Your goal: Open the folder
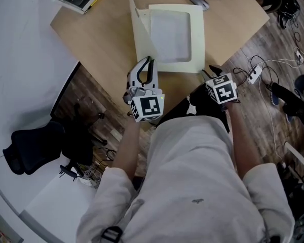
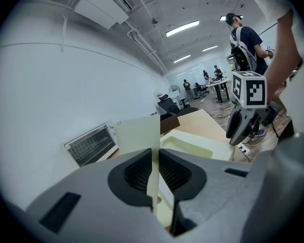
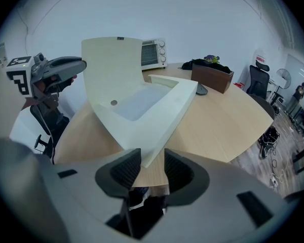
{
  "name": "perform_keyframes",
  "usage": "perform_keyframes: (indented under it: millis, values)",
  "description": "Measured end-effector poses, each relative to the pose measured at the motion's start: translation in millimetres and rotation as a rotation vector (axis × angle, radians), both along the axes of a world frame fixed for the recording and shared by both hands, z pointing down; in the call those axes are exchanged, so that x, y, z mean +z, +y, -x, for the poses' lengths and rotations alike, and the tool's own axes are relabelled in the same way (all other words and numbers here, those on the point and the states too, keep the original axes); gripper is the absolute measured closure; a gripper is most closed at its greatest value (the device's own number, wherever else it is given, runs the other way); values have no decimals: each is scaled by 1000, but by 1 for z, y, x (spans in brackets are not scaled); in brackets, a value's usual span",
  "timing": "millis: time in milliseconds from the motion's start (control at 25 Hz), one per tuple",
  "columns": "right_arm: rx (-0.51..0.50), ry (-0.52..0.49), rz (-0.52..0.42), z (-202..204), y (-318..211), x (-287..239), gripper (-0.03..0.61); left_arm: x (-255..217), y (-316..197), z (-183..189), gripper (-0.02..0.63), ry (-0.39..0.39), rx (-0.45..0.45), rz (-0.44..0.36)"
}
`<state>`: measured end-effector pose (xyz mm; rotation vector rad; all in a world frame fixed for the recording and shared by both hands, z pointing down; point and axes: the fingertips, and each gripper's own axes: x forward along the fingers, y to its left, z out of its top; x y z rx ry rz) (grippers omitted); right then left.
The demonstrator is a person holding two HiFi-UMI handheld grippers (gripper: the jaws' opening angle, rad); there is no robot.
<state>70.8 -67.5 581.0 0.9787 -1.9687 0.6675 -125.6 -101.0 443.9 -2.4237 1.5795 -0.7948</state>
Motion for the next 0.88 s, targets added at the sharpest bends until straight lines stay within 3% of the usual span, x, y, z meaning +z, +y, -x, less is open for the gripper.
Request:
perform_keyframes:
  millis: [880]
  values:
    - [-33, 54, 9, 2, 0, 1, 445, 6, -4, 84, 574, 54, -288, 24]
